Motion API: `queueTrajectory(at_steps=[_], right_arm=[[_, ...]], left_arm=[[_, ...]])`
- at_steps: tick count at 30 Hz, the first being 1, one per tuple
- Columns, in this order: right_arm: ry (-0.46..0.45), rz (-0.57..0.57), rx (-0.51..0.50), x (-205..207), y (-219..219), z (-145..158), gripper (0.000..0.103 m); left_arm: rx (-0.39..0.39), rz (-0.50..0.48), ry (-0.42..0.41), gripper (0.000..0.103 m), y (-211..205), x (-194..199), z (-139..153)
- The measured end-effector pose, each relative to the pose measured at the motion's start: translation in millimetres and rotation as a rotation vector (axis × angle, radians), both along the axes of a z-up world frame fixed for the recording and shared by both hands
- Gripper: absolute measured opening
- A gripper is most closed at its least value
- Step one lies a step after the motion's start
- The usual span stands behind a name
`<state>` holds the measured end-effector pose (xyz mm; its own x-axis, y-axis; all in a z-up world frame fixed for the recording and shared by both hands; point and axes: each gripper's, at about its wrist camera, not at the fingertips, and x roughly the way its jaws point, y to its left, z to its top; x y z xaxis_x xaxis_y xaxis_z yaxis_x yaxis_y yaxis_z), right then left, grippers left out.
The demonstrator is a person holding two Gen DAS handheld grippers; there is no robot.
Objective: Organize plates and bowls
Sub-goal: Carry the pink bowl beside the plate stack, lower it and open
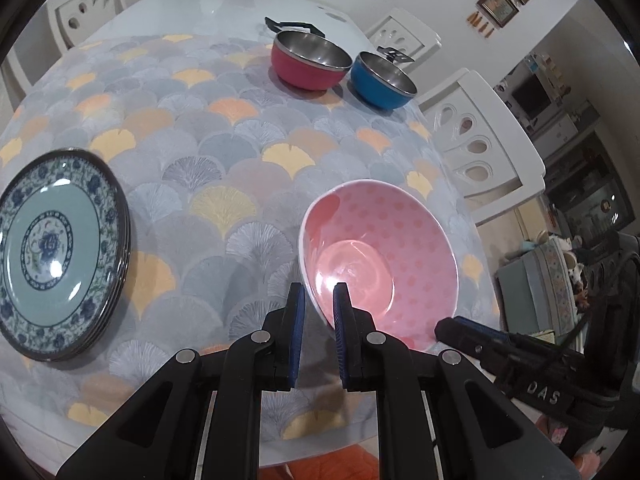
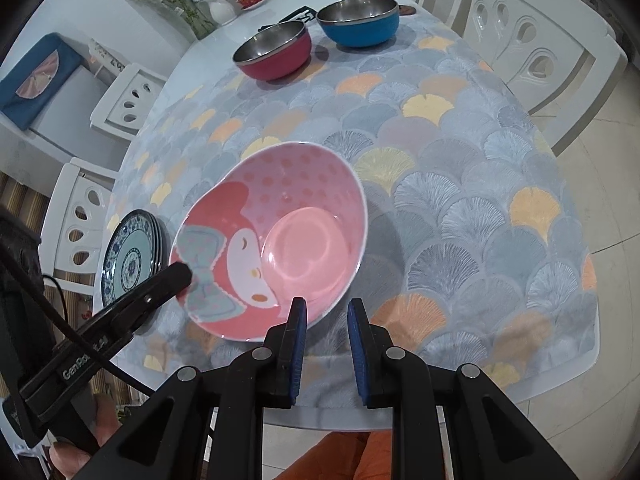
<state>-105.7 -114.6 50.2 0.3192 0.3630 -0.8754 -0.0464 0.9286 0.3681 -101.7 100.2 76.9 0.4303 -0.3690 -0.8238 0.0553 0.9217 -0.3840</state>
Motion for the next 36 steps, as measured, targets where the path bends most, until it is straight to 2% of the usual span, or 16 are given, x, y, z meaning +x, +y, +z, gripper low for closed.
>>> queueTrajectory(at_steps=[8, 15, 18, 24, 30, 31, 32, 34, 36], right_arm=[[-0.03, -0.02, -0.002, -4, 14, 2, 0.023], [-0.069, -0.02, -0.034, 2, 20, 4, 0.023], [-0.056, -0.03, -0.02, 8, 13, 5, 0.023], [-0.049, -0.069, 0.027, 8, -16, 26, 0.023], [-0.083, -0.103, 0.082, 27, -32, 63, 0.026], [-0.097, -0.102, 0.084, 34, -32, 71, 0.03], [-0.107, -0.1, 0.084, 39, -31, 76, 0.032], [-0.13, -0.093, 0.085, 54, -29, 85, 0.049], [-0.151, -0.087, 0.083, 72, -25, 89, 0.052]], left_arm=[[0.072, -0.045, -0.034, 0.011, -8, 28, 3], [0.055, -0.025, -0.036, 0.014, 11, 21, 4], [0.048, -0.011, -0.038, 0.014, 19, 13, 8], [0.032, 0.007, -0.1, 0.014, 36, 8, 38], [-0.014, 0.015, -0.165, 0.014, 40, 38, 71], [-0.023, 0.014, -0.168, 0.018, 39, 45, 75], [-0.032, 0.015, -0.169, 0.028, 40, 53, 78], [-0.05, 0.025, -0.166, 0.034, 41, 69, 82], [-0.071, 0.041, -0.153, 0.047, 45, 87, 83]])
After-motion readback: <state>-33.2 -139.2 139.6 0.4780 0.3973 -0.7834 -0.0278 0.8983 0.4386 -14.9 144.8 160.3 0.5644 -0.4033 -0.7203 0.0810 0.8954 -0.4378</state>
